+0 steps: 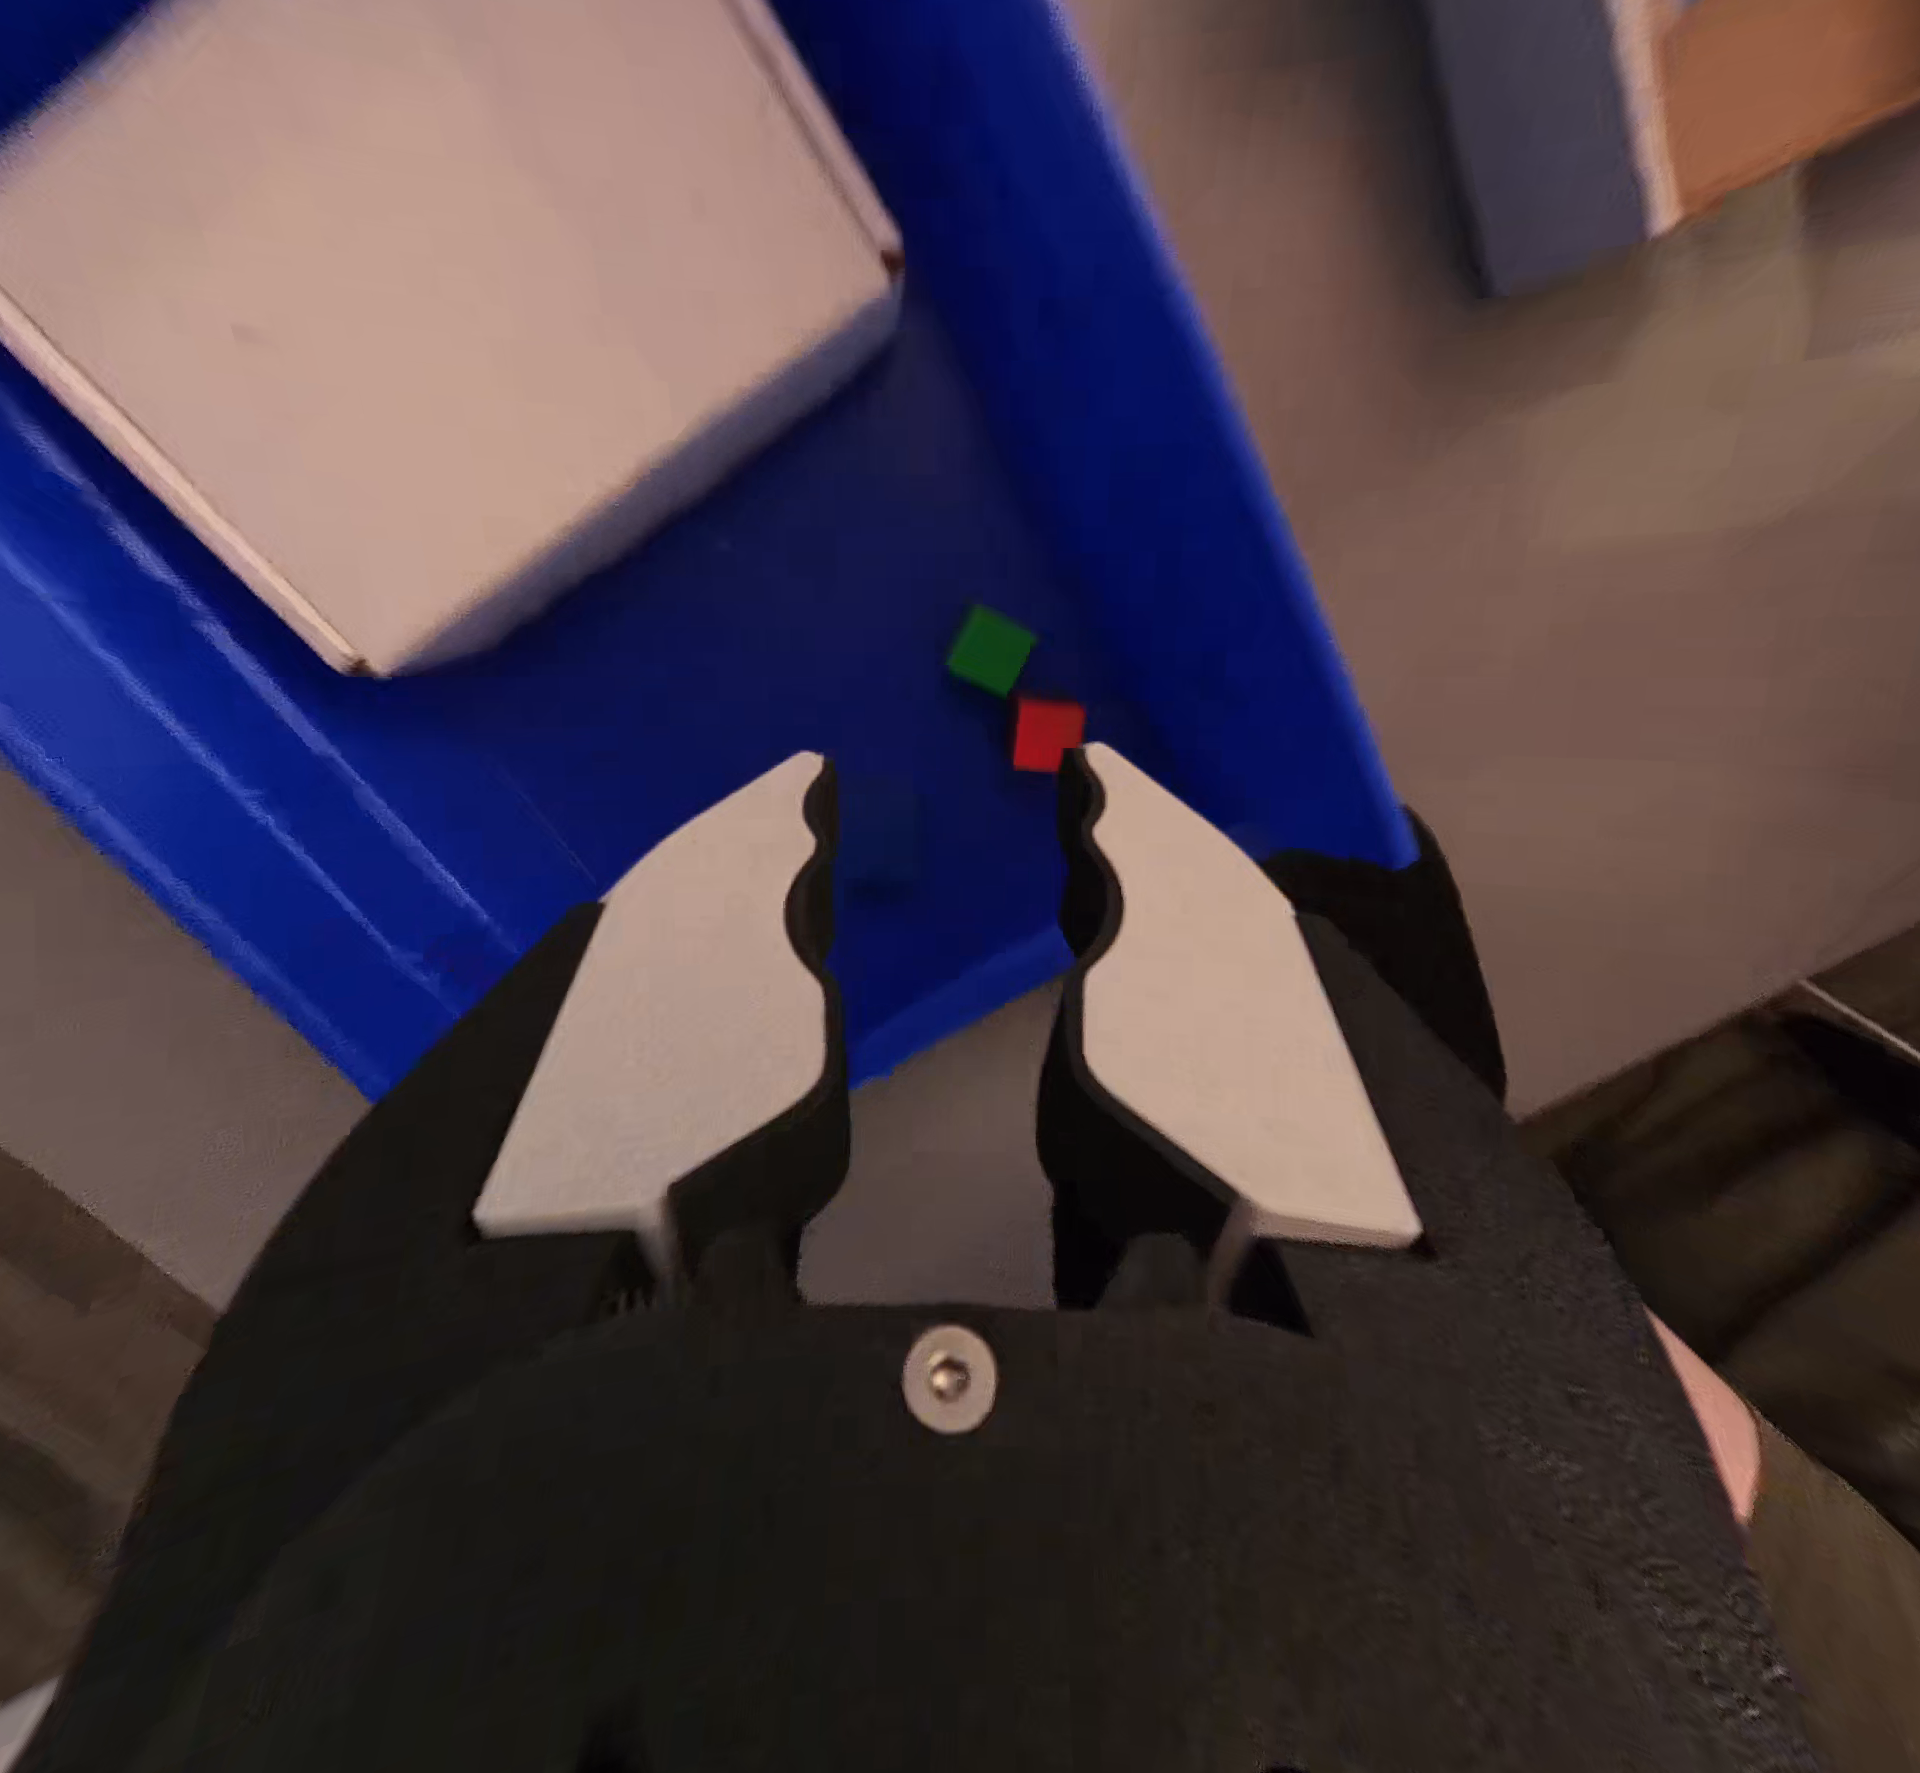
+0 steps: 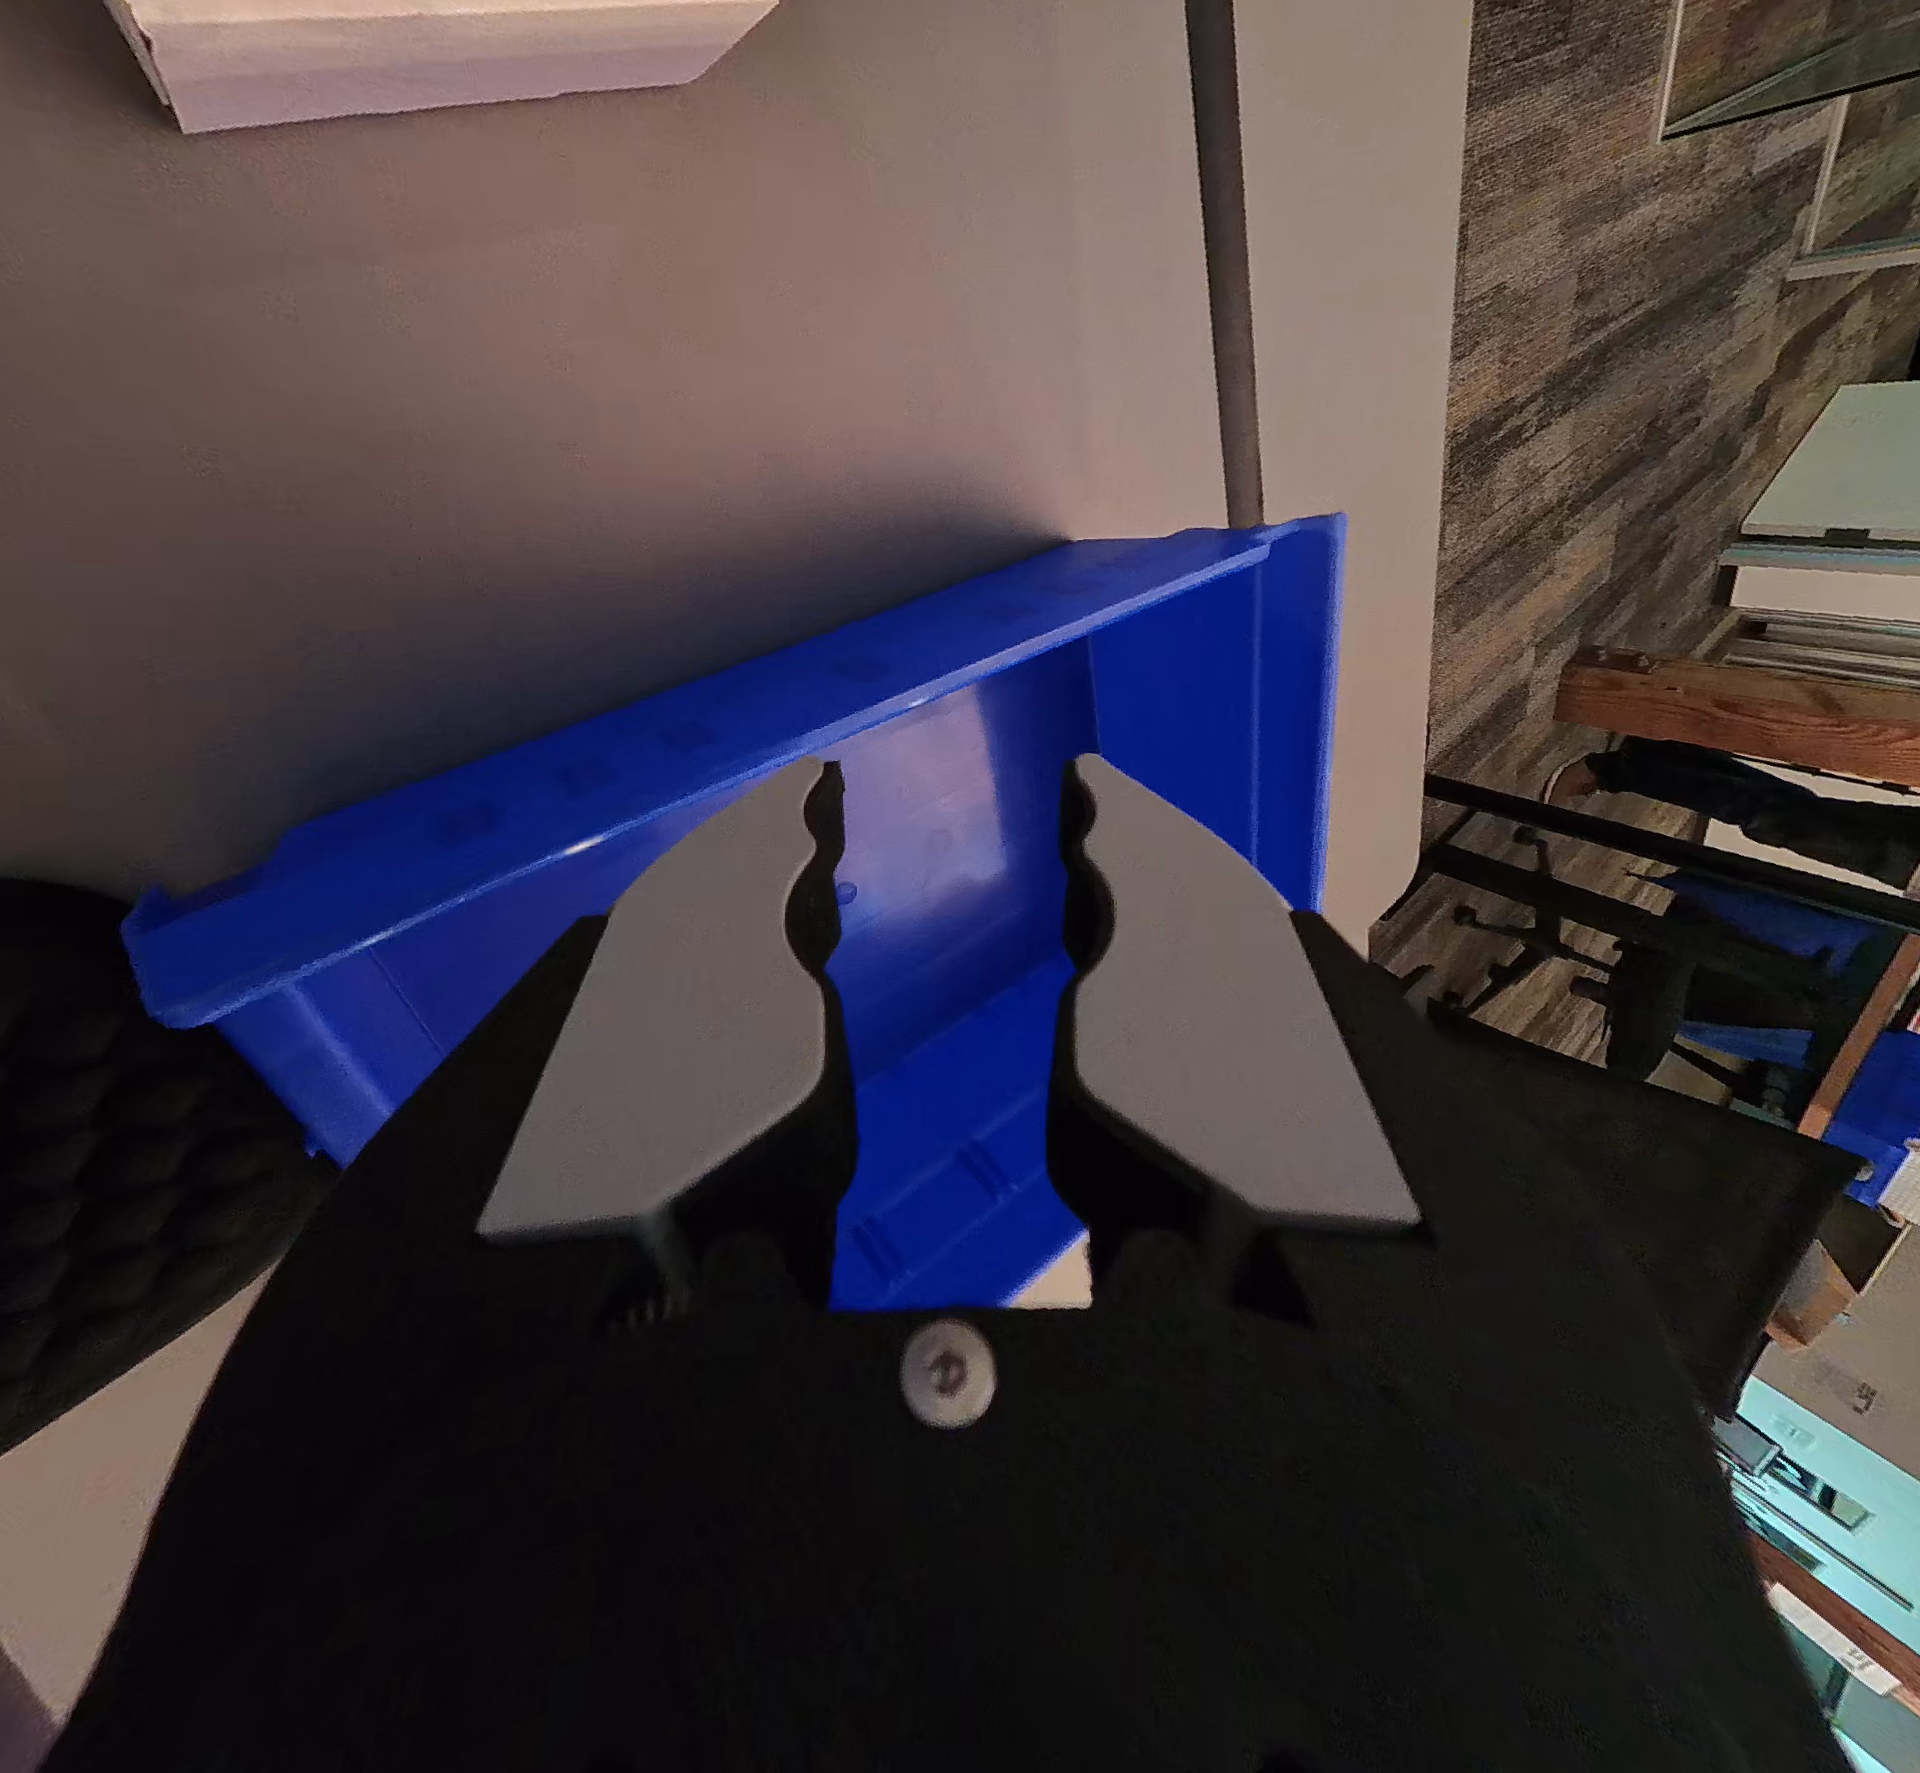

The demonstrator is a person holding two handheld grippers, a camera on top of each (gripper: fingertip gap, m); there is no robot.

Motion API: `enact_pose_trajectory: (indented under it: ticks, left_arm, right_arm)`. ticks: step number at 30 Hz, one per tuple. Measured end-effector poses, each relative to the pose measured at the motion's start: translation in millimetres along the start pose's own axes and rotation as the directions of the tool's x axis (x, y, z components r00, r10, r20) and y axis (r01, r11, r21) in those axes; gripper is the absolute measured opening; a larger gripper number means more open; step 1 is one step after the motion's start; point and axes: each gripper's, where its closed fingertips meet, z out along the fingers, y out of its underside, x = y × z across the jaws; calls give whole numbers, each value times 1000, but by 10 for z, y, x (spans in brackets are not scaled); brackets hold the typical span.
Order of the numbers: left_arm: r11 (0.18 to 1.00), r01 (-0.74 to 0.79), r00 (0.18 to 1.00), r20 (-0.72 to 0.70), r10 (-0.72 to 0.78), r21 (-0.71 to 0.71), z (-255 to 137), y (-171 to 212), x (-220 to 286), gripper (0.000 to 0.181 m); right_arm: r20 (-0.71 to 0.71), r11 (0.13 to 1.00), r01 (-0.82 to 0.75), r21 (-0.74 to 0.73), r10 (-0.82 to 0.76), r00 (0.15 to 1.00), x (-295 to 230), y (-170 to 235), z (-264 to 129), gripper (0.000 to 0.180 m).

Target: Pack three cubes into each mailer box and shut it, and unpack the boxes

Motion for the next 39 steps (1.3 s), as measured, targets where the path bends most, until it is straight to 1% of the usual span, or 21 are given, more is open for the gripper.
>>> enact_pose_trajectory:
  ticks: [1,3,5,6,9,11,16,21,27,32,37,39]
  left_arm:
    - [998,11,999,-35,-13,-54,90,60,4,40]
    - [989,35,996,-82,-47,-143,235,135,7,43]
    - [974,58,992,-99,-82,-221,355,193,-3,40]
    - [966,58,991,-102,-86,-252,415,206,-16,42]
    - [952,60,979,-169,-116,-301,572,193,20,39]
    - [943,60,974,-188,-127,-328,649,193,23,41]
    - [936,47,969,-209,-127,-349,738,156,51,40]
    - [938,45,976,-185,-114,-343,740,129,37,41]
    - [933,5,975,-207,-85,-360,796,134,88,42]
    - [934,-60,968,-248,-31,-353,835,131,151,38]
    - [928,-89,971,-241,-1,-363,874,143,130,36]
    - [923,-104,972,-236,15,-370,891,158,118,32]
  right_arm:
    - [3,1000,2,-4,-2,1000,-6,1,8,41]
    - [5,1000,4,-10,-3,1000,-12,6,20,41]
    - [11,1000,2,-12,-2,1000,-24,7,26,41]
    - [14,1000,2,-12,-2,1000,-28,10,28,41]
    - [14,1000,-3,-12,4,1000,-22,18,27,41]
    - [14,1000,-4,-13,5,1000,-19,29,28,41]
    - [17,1000,-7,-12,8,1000,-18,38,29,41]
    - [20,1000,-12,-9,12,1000,-17,51,24,41]
    - [22,1000,-18,0,18,1000,-23,67,-5,41]
    - [24,1000,-19,-1,19,1000,-25,77,-10,40]
    - [28,1000,-17,-8,17,999,-30,81,8,41]
    - [31,1000,-17,-9,18,999,-33,82,11,41]
